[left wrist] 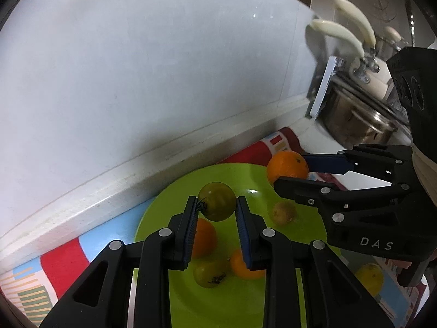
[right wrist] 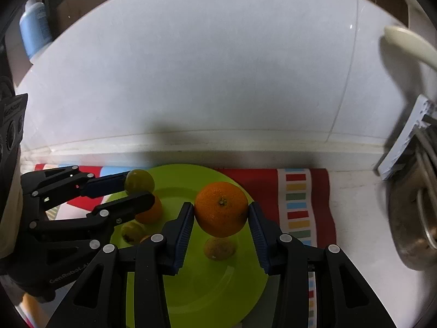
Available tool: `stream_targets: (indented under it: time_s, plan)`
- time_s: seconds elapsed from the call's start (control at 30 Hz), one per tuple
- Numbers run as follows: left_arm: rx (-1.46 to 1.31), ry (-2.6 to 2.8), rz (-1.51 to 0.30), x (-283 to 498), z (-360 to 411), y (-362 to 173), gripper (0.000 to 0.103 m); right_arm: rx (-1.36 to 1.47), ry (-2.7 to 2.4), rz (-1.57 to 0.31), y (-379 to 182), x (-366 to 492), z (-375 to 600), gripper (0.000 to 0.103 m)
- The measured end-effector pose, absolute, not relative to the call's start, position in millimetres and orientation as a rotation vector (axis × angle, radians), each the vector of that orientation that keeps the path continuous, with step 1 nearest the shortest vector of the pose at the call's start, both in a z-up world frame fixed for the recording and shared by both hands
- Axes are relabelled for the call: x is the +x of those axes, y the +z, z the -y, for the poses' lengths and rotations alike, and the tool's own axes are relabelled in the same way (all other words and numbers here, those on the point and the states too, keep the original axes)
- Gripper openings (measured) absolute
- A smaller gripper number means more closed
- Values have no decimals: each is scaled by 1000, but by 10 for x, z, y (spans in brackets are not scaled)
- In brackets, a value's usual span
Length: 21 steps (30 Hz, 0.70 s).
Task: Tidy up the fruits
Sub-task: 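Lower the green fruit onto the plate with the left tool while the right releases the orange, then withdraw both open tools from the plate back toward the remaining fruits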
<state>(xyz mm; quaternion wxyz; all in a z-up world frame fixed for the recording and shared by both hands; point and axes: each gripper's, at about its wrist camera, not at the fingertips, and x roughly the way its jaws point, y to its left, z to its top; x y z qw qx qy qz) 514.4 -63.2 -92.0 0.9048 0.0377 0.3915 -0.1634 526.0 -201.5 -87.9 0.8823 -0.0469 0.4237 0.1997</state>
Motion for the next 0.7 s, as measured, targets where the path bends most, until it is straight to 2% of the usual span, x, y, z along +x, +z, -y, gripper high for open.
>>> stream_targets:
  time_s: [0.1, 0.23, 0.43, 0.53, 0.7]
  plan:
    - [87, -340, -816, 5171, 666, -963, 30, -97, 425, -897, -942, 5306, 1985, 42]
    - [94, -302, -807, 5150, 647, -937, 45, -104, 423, -897, -953, 5302, 1955, 44]
    - [104, -252, -778, 4941, 560, -753, 46, -112, 382, -845, -766, 5044, 1999, 49]
    - [112, -238, -754, 4771, 546, -613, 48, -114, 352, -807, -639, 4844, 2027, 56]
    - [132, -221, -715, 4466, 535, -380, 52, -106, 342, -759, -416, 4553, 2063, 56]
